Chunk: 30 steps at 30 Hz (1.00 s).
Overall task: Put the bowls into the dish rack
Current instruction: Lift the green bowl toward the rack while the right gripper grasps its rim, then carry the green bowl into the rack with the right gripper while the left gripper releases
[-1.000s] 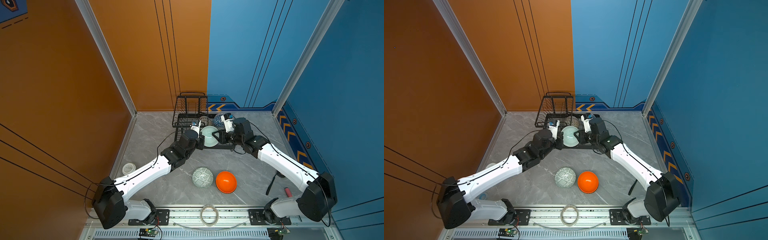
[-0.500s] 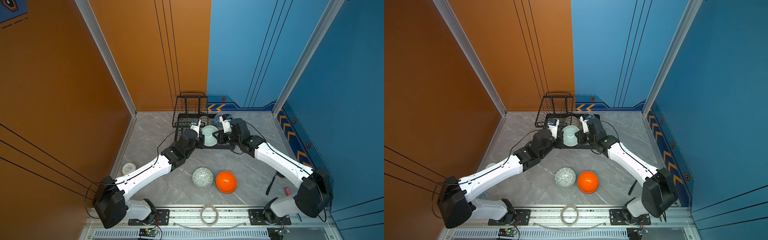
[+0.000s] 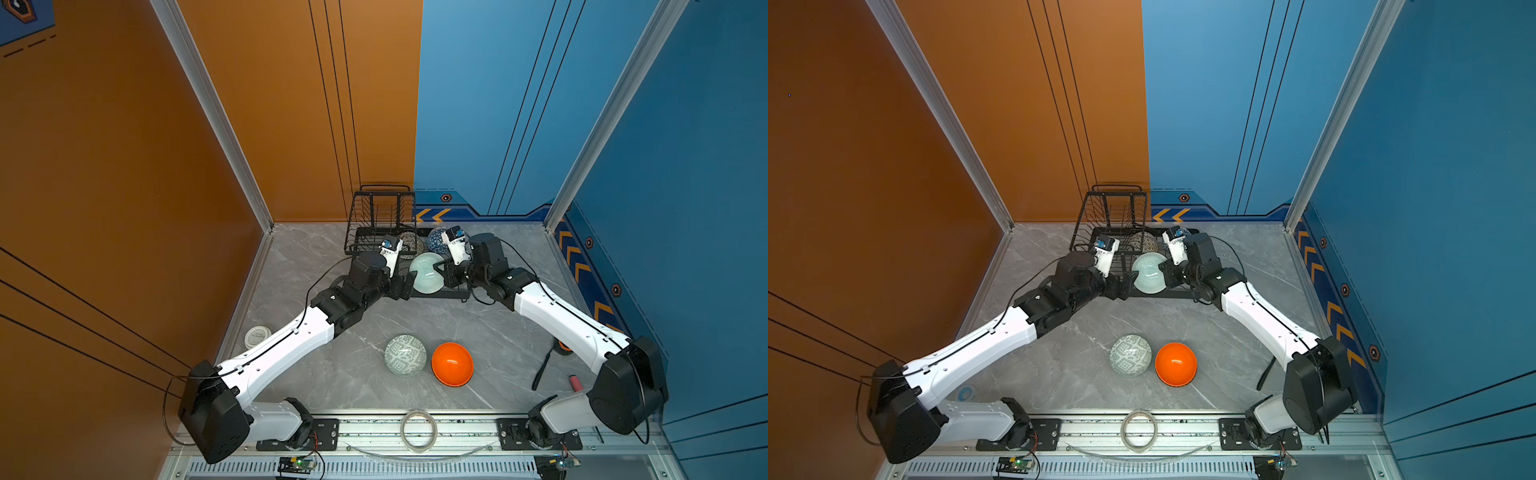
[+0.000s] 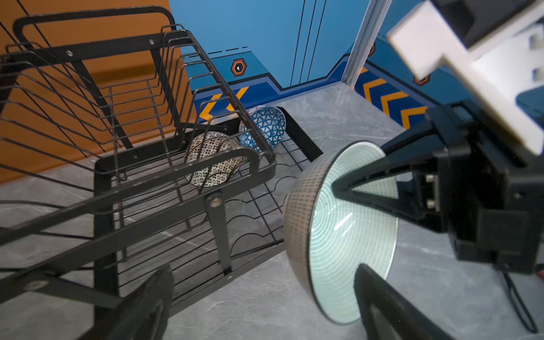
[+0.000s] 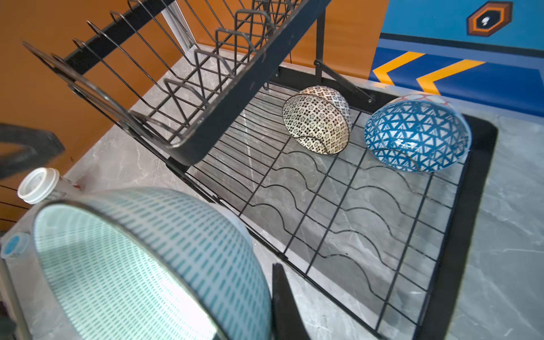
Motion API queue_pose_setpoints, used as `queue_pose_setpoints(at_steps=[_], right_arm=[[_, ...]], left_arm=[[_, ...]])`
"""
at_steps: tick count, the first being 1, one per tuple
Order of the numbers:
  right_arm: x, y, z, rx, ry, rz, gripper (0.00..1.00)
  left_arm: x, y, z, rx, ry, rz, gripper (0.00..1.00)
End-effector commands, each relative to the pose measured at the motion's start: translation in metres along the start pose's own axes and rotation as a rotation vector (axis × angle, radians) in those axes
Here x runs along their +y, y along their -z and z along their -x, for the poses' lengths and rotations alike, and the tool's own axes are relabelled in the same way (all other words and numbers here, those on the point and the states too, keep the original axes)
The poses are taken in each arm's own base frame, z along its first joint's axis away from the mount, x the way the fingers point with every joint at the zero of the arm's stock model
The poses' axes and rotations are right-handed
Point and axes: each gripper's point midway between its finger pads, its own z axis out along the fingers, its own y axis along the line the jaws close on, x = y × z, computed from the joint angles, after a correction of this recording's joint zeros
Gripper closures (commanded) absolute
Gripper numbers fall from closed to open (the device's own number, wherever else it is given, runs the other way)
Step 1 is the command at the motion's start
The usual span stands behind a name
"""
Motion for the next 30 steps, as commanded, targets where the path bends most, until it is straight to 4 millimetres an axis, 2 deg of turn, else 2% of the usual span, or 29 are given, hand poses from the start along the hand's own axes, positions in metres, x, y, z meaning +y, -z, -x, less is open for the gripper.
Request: queue_pose_setpoints(at_steps=[1, 6, 13, 16, 24, 30], right_arm=[[0.002, 0.024, 0.030, -0.104, 0.168, 0.016, 1.00], [-0.025, 0.025, 0.041, -0.174, 0.324, -0.123, 1.00], [-0.096, 0.023, 0.069, -0.277, 0.480, -0.430, 1.00], [-0.118, 0.009, 0.076, -0.250, 0.576, -0.540, 1.00], [-0.147, -0.030, 0.090, -0.215, 0.867, -0.734, 1.00], [-0.151, -0.054, 0.092, -0.217, 1.025, -0.805, 1.00]], left_arm=[[0.007, 0.012, 0.001, 0.033, -0.026, -0.006, 0.02], [0.017, 0.011, 0.001, 0.050, -0.017, 0.010, 0.02], [0.021, 0.008, -0.003, 0.069, -0.007, 0.004, 0.02], [0.022, 0.007, -0.004, 0.080, -0.002, 0.003, 0.02], [0.024, 0.003, -0.011, 0.099, 0.017, -0.003, 0.02], [0.024, 0.004, -0.012, 0.104, 0.019, -0.003, 0.02]])
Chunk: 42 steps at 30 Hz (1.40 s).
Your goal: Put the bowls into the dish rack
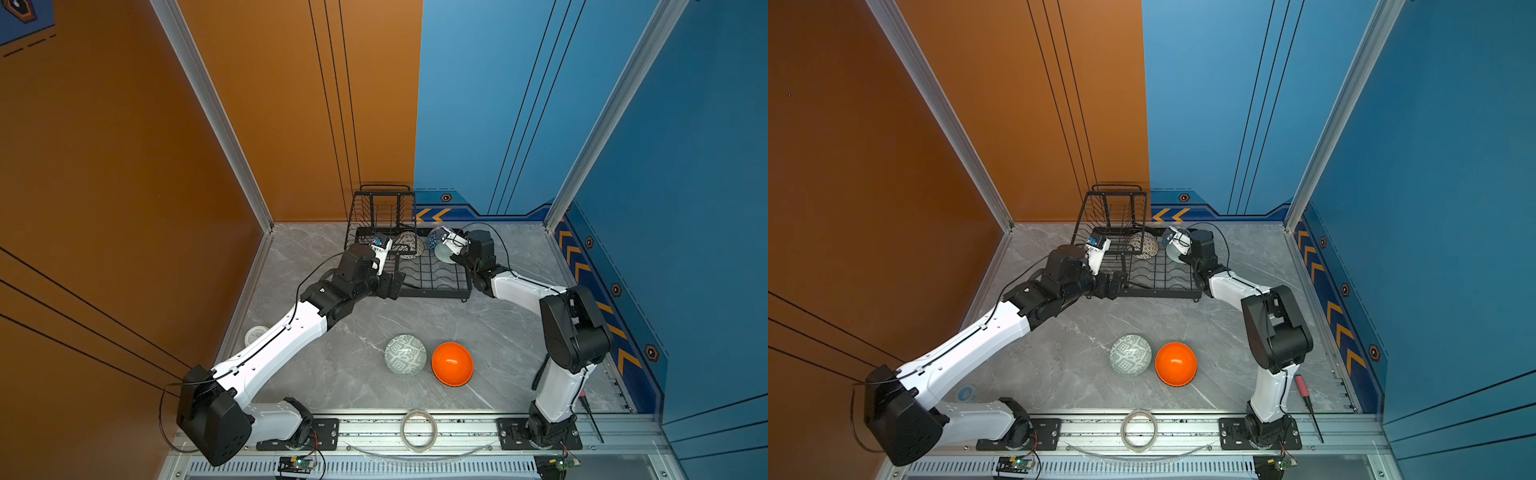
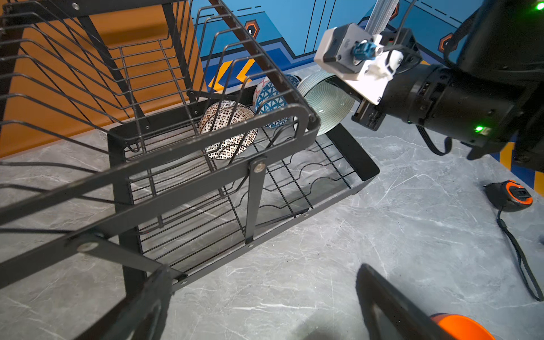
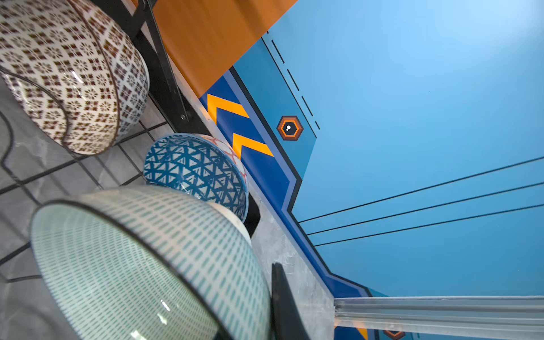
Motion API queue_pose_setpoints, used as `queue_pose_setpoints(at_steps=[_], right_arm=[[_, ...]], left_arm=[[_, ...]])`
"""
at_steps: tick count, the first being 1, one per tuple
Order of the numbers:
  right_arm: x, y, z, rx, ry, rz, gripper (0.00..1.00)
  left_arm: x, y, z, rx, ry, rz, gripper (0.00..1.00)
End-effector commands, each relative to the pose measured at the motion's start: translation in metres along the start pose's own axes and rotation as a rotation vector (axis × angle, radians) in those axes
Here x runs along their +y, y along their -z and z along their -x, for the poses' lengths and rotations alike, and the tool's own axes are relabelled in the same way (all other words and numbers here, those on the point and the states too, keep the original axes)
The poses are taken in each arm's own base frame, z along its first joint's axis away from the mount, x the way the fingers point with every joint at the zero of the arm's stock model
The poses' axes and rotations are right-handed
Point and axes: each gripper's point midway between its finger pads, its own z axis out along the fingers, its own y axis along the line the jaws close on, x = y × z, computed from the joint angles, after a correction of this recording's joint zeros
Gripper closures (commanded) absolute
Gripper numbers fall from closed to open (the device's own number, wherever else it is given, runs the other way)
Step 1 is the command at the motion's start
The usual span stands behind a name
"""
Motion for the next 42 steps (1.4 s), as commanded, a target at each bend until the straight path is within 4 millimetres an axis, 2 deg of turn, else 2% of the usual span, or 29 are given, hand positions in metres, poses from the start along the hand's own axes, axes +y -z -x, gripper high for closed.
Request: queue_pose_setpoints(at_steps=[1, 9, 15, 16, 20, 35, 42], right_arm=[[-0.053, 0.001, 0.040, -0.108, 0.093, -0.223, 1.00], [-0.029, -0.017, 0.045, -0.126, 0.232, -0.261, 1.00], [-0.024, -0.026, 0.047, -0.128, 0.300, -0.310, 1.00], [-0.015, -0.031, 0.044, -0.123, 0.316, -0.308, 1.00], [-0.009, -0.038, 0.041, -0.119, 0.364, -0.339, 1.00], [0.012, -0.046, 0.020, -0.092, 0.379, -0.270, 1.00], [0.019, -0.043, 0.012, -0.089, 0.365, -0.246, 1.00]], left_arm=[[0.000, 0.003, 0.006, -0.004, 0.013, -0.011, 0.02], [0.003, 0.005, 0.005, -0.001, 0.016, 0.000, 0.02], [0.004, 0.006, 0.003, 0.002, 0.018, 0.006, 0.02], [0.004, 0.007, 0.003, 0.003, 0.018, 0.007, 0.02], [0.007, 0.007, 0.002, 0.004, 0.018, 0.014, 0.02], [0.013, 0.010, -0.002, 0.004, 0.028, 0.029, 0.02], [0.013, 0.010, -0.003, 0.005, 0.028, 0.026, 0.02]])
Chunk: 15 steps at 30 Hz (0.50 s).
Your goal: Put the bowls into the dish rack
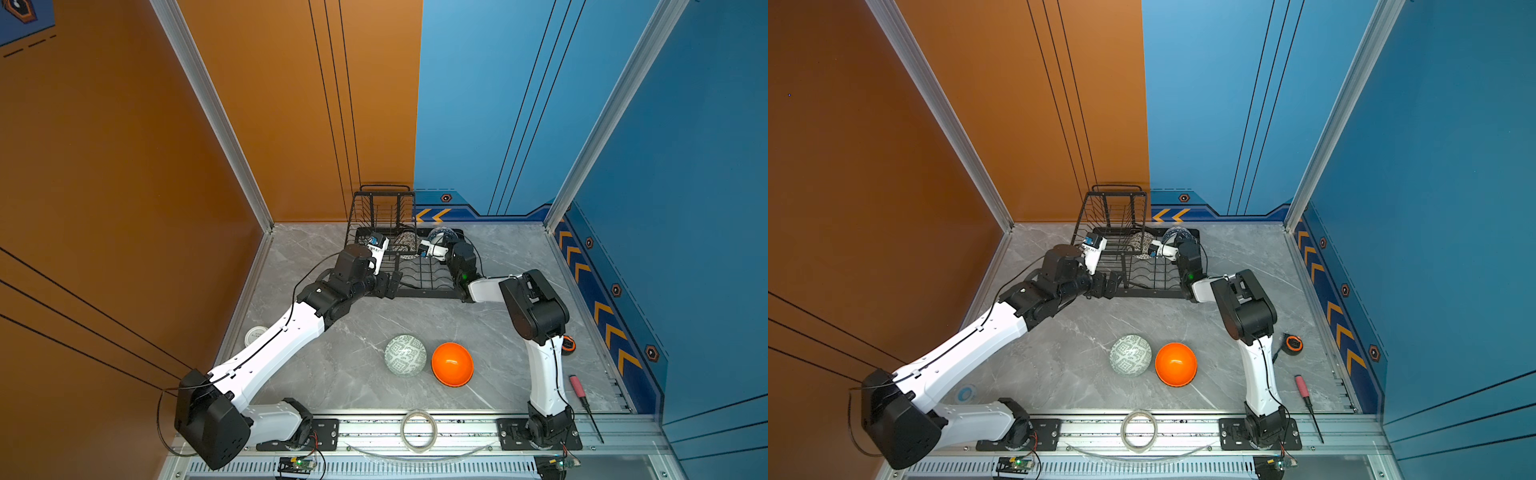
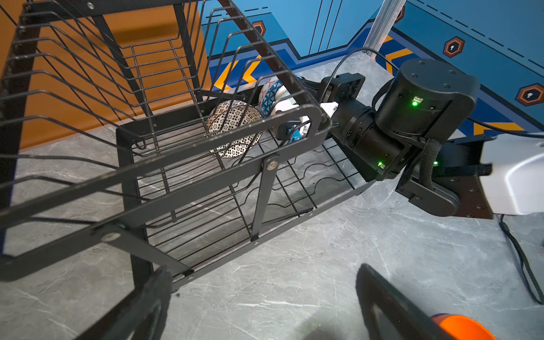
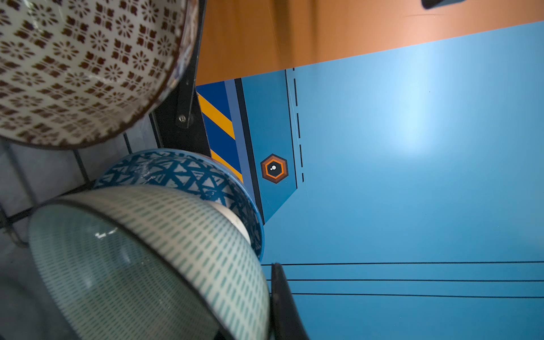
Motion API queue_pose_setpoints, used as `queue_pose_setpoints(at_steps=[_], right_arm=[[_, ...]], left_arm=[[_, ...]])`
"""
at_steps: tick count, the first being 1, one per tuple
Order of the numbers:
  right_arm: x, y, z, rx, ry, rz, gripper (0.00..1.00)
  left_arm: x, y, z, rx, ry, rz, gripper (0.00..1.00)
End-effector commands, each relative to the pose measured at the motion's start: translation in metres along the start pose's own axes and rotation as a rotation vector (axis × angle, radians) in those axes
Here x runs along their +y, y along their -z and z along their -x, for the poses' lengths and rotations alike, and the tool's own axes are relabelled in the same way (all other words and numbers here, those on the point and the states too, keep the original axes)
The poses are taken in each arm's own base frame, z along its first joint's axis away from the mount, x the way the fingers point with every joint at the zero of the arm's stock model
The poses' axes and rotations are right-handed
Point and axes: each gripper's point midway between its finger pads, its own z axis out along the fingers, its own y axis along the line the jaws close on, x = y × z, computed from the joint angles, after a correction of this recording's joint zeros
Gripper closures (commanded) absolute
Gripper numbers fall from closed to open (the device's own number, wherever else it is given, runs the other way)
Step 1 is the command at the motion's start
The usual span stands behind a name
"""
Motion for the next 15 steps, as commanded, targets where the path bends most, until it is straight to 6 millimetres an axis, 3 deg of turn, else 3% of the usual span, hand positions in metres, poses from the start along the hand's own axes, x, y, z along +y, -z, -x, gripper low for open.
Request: queue_pose_setpoints(at_steps=[1, 15], right_arm=[[-0.019, 0.004, -0.002, -0.004, -0.045, -0.063, 1.00], [-0.004, 0.010, 0.001, -0.006, -0.068, -0.005, 1.00]], left_arm=[[0.005, 0.005, -0.003, 0.004, 0.017, 0.009, 0.02], [0.006, 0.006, -0.004, 0.003, 0.020, 0.008, 0.02]])
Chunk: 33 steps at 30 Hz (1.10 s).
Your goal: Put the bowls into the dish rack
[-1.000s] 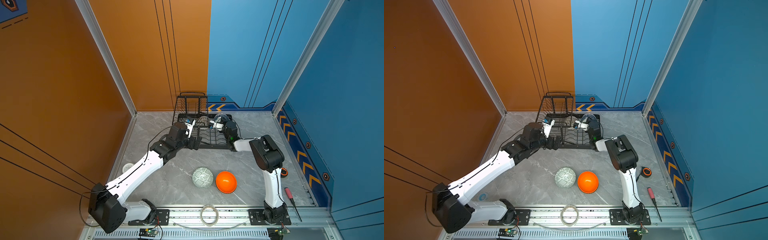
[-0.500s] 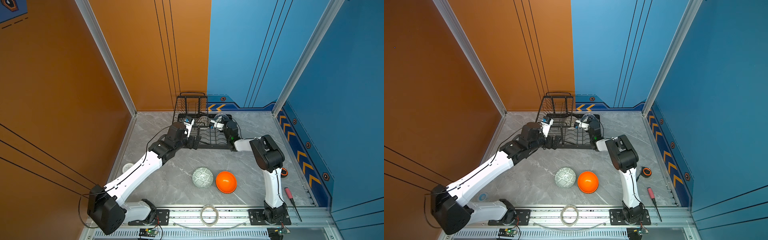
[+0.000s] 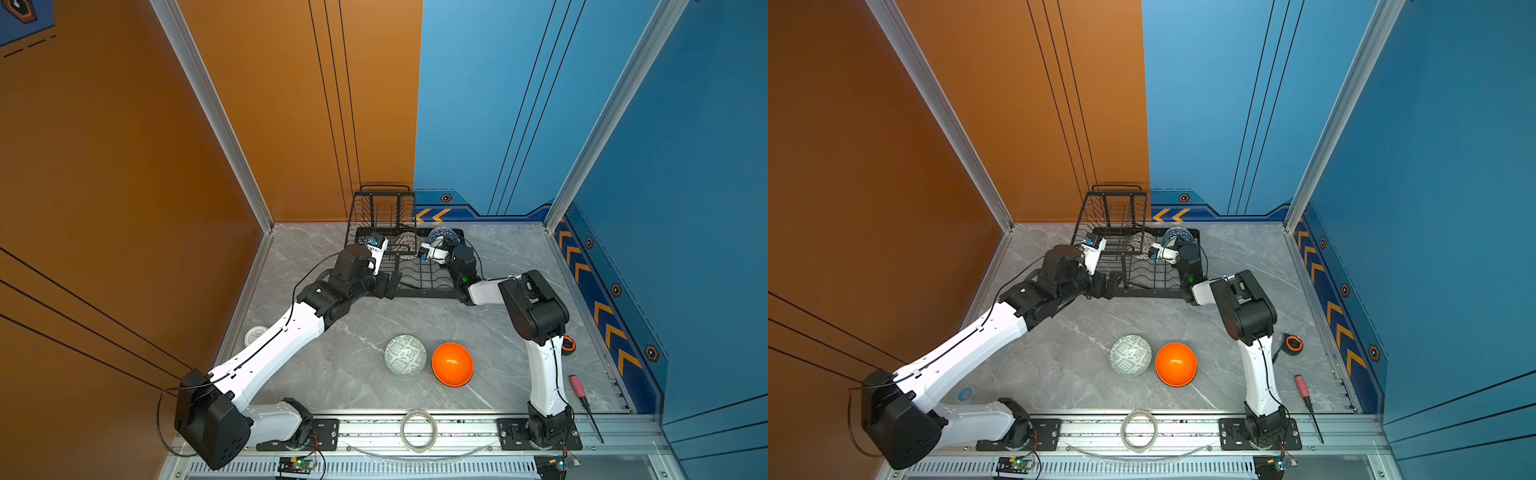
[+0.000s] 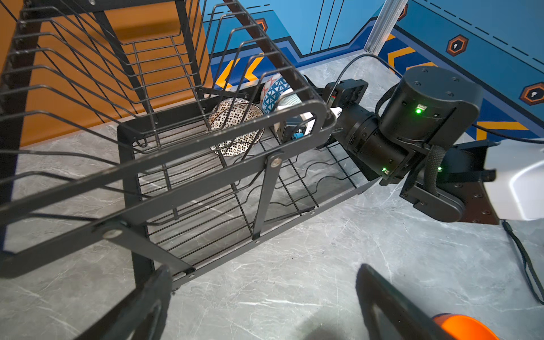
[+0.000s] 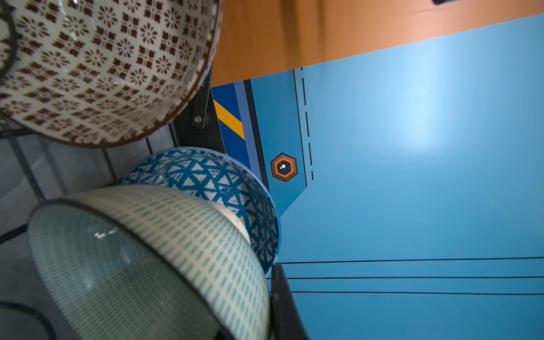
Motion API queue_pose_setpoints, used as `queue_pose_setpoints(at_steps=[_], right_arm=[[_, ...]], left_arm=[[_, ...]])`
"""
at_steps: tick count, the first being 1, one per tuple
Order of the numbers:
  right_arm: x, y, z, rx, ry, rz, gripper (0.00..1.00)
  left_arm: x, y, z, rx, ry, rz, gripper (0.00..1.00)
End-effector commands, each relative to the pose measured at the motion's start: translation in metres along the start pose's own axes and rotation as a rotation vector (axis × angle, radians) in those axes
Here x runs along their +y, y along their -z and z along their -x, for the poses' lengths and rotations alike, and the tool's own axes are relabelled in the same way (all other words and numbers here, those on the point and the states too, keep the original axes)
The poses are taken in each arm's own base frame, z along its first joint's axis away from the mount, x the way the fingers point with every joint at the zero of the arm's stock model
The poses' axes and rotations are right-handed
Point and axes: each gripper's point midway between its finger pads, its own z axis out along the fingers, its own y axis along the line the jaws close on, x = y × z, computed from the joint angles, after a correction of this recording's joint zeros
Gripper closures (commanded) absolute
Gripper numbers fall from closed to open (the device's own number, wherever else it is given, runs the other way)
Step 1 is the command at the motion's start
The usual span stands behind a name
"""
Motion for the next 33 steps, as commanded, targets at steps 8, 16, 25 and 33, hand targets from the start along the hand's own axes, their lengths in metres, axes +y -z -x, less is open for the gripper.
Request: queue_pose_setpoints(at_steps=[8, 16, 25, 33], right_arm=[[-0.009, 0.010, 0.004, -0.006, -0.044, 0.020, 1.00], [-0.003, 0.014, 0.003, 0.004, -0.043, 0.070, 1.00], [-0.001, 0.013, 0.003, 0.010, -0.052, 0.084, 0.85], [-0.026, 0.018, 0.007, 0.003, -0.071, 0.040, 0.79]], left_arm=[[0.003, 0.004, -0.003, 0.000, 0.020, -0.002, 0.02], [0.002, 0.004, -0.003, -0.002, 0.021, -0.007, 0.02], [0.005, 0.009, -0.006, -0.007, 0.023, 0.005, 0.02], [0.009, 0.015, -0.008, -0.013, 0.027, 0.015, 0.02]])
